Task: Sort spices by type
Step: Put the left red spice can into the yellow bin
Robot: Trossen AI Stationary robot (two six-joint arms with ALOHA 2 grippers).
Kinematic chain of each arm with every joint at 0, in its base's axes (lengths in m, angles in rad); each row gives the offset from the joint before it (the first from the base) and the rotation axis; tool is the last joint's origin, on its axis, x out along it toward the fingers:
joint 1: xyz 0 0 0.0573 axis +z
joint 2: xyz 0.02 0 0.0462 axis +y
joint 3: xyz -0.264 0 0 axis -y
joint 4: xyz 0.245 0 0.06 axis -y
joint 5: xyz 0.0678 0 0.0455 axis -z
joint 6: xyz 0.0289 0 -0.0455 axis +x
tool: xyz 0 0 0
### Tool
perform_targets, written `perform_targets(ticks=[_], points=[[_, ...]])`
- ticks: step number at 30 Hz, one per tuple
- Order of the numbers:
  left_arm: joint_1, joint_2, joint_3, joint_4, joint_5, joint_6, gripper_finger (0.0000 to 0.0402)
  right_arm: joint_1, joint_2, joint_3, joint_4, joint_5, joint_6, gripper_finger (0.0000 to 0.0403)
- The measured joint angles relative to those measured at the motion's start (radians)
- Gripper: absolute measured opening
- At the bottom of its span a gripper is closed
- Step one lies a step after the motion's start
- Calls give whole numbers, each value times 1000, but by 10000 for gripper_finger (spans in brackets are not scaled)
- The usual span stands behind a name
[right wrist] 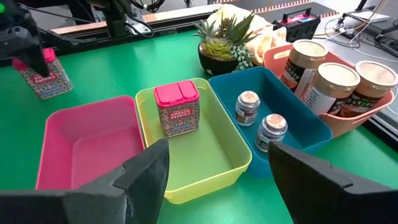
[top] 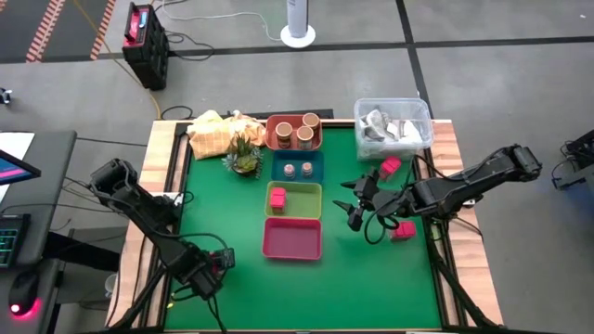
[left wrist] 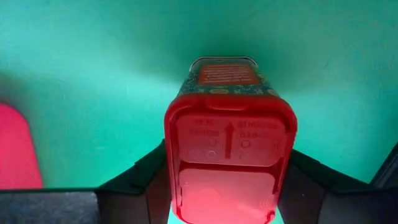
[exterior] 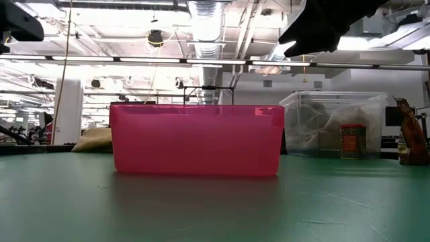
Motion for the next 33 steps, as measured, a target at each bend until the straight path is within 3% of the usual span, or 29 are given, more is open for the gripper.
perform_targets(ticks=[4,8,11,17,22,29,33], points=[[20,-1,0,-2,-3,-83,207,0,0,0,0,0,7,299],[69,-3,30,-46,-94,-171,207,0,0,0,1,0,10,299],[122,-3,101,-83,-157,-210,207,-3,0,0,1,1,27,299],[227,-8,290,-82,-154,-268,207,-11,0,0,1,2,37,299],[387,-10,417,4,-164,-401,207,-17,0,0,1,1,78,299],[651,31,424,188,-100,-731,209,-61,-1,0,-10,2,145,299],[767,98,423,236,-17,-902,220,-85,-33,1,-144,2,188,299]])
